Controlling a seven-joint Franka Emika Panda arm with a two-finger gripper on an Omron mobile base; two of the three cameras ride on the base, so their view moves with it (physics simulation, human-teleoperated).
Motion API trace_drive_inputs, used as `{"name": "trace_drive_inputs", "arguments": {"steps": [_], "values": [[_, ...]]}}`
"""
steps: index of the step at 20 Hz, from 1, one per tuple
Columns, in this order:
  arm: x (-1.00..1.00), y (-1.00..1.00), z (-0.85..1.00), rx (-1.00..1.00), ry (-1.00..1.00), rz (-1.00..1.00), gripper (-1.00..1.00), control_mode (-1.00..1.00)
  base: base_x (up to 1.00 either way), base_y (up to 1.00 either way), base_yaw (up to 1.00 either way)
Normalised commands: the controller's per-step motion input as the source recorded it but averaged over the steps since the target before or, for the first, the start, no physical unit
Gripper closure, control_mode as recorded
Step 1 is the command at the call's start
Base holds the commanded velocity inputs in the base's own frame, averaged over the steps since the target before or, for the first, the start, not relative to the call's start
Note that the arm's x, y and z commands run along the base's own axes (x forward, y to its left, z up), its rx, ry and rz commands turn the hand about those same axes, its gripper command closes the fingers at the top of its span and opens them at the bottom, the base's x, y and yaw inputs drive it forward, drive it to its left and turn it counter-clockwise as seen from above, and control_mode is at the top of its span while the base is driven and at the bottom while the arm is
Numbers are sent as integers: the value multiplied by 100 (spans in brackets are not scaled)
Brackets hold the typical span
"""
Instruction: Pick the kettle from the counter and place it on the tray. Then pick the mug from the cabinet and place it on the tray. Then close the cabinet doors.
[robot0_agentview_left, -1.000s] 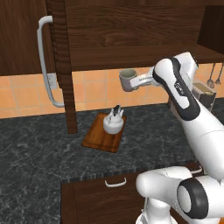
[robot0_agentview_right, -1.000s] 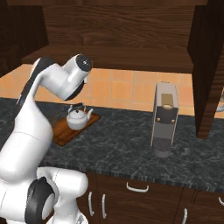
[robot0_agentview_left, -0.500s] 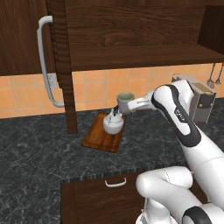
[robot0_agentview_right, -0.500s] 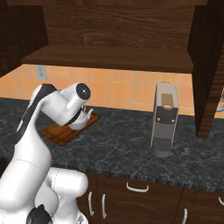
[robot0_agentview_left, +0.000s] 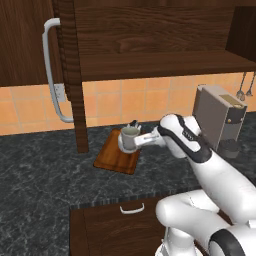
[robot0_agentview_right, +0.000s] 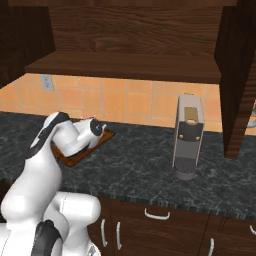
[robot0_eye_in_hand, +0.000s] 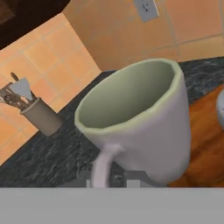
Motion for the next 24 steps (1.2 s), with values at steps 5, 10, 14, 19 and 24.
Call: {"name": "trace_drive_inputs", "arguments": {"steps": [5,10,14,19,24], "values": [[36,27,-72,-2,10,8,100,-100,0,0,0],[41,18,-60,0,17,5,100,-100,0,0,0],[36,8,-35,0,5,4,100,-100,0,0,0],[26,0,-21,0,-1,2,100,-100,0,0,0],[31,4,-24,0,-4,0,100,-100,0,0,0]]}}
